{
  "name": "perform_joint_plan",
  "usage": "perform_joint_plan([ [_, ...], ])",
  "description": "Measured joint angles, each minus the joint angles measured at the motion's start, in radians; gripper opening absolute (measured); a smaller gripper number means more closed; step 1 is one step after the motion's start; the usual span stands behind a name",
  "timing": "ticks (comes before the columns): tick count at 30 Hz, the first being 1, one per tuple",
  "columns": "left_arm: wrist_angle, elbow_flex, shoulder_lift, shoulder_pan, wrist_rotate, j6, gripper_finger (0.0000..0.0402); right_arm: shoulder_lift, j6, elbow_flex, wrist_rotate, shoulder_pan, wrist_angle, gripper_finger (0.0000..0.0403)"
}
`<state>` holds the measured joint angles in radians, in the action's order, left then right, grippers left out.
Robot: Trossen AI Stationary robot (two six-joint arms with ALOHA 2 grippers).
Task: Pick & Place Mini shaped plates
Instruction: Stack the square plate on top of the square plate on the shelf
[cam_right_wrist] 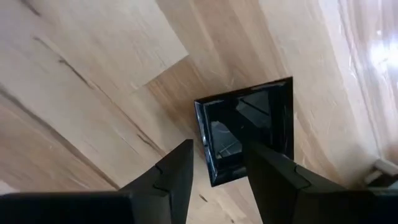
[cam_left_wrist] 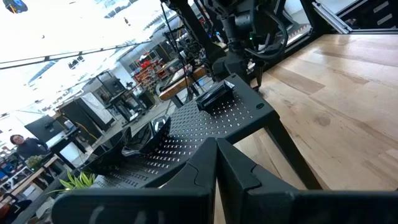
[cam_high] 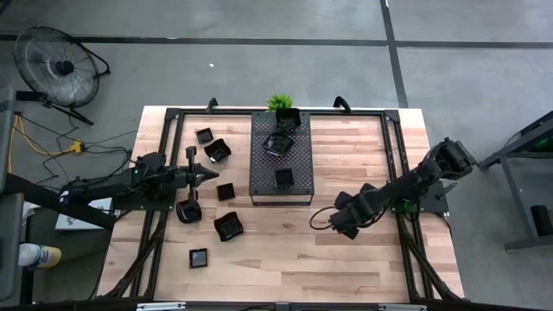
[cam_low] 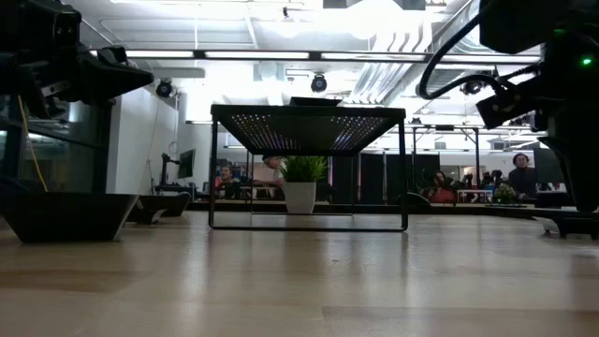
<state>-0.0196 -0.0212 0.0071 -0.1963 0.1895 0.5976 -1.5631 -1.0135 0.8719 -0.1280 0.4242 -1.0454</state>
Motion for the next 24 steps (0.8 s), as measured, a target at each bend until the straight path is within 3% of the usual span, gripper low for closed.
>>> perform_joint_plan([
  [24,0.000,0.000,0.000,0.000,0.000,0.000,0.0001,0.009,0.096,-0.072,-0.021,0.070,0.047,0.0138],
])
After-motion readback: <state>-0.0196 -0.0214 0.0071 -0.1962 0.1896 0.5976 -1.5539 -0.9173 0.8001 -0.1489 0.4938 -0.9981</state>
